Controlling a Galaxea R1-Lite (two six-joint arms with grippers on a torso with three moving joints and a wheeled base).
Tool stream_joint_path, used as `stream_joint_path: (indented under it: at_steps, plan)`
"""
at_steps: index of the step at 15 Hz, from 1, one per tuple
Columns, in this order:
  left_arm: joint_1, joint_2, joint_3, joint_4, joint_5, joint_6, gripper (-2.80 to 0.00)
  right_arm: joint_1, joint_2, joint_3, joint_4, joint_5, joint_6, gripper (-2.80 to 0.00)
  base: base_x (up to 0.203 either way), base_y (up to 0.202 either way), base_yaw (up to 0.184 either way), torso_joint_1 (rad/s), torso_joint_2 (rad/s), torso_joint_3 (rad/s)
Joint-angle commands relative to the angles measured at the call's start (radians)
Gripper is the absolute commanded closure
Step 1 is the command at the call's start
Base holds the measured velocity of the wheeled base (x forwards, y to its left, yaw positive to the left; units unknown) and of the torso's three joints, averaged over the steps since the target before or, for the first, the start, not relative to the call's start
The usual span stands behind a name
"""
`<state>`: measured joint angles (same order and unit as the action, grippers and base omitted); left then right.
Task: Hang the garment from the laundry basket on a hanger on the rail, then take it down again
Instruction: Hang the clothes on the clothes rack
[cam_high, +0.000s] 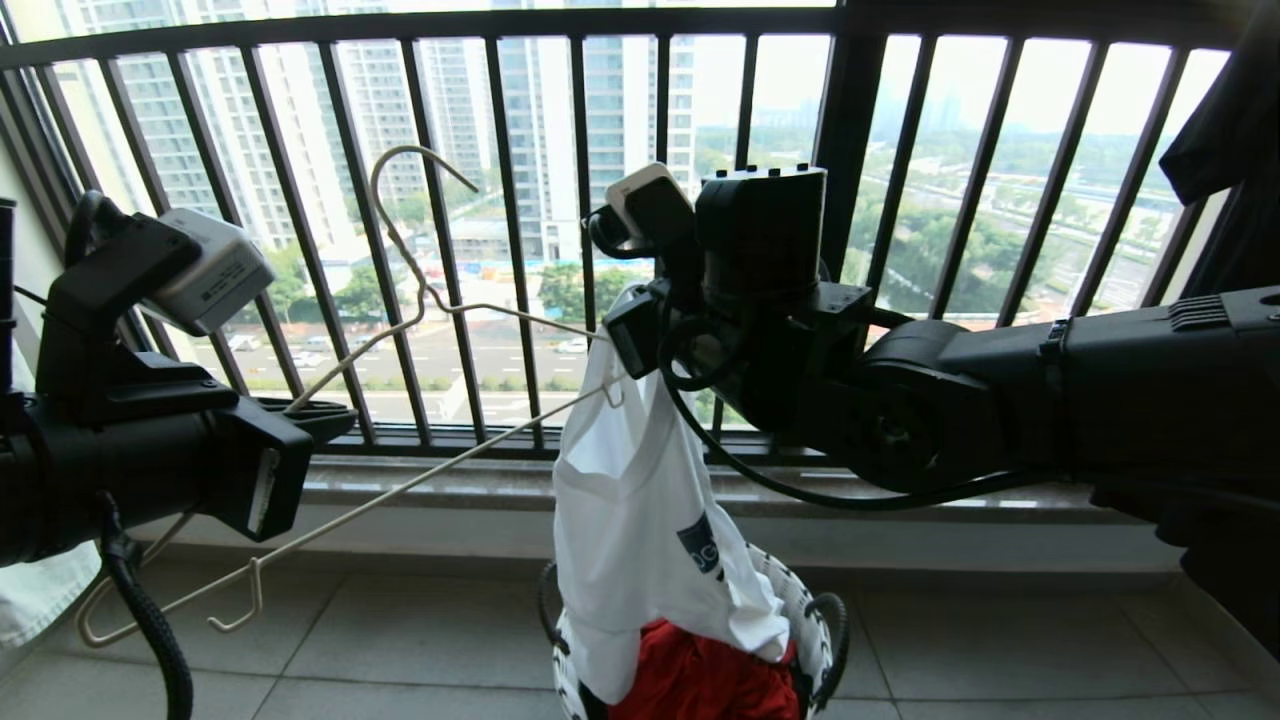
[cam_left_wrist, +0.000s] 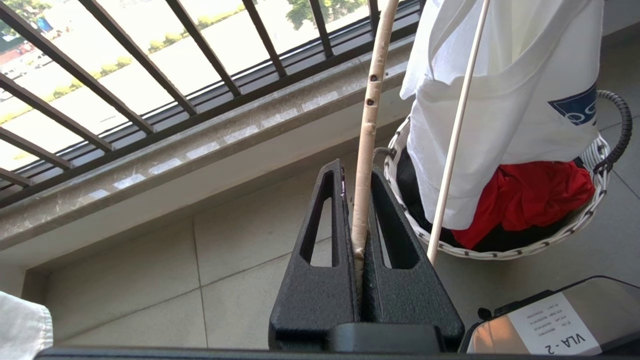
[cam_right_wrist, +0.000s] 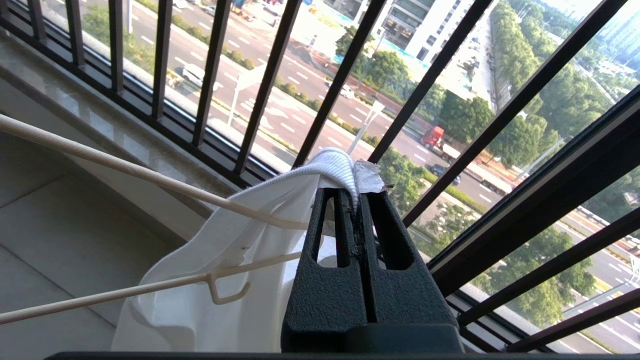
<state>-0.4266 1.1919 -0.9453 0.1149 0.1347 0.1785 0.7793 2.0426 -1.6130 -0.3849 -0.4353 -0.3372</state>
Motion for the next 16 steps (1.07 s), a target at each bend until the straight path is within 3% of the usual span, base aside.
stream_joint_path:
  at_steps: [1,4,8,16]
  plan:
    - [0.0,0.011,-0.002,0.0,0.002,0.0,0.0,0.014,-0.004,-0.001,-0.002,-0.003,-0.002,0.0,0.0,0.0,0.0,0.0,0.0,0.0]
    - [-0.002,0.029,-0.002,-0.011,-0.003,-0.007,0.0,0.053,-0.008,-0.005,-0.003,-0.003,-0.002,0.0,0.0,0.0,0.0,0.0,0.0,0.0]
    - [-0.013,0.069,0.044,-0.152,-0.009,-0.012,0.0,0.105,-0.013,-0.022,-0.005,-0.005,0.0,0.0,0.0,0.0,0.0,0.0,0.0,0.0]
    - [-0.02,0.116,0.051,-0.208,-0.005,-0.039,0.0,0.19,-0.033,-0.024,-0.011,-0.036,0.0,0.0,0.0,0.0,0.0,0.0,0.0,0.0]
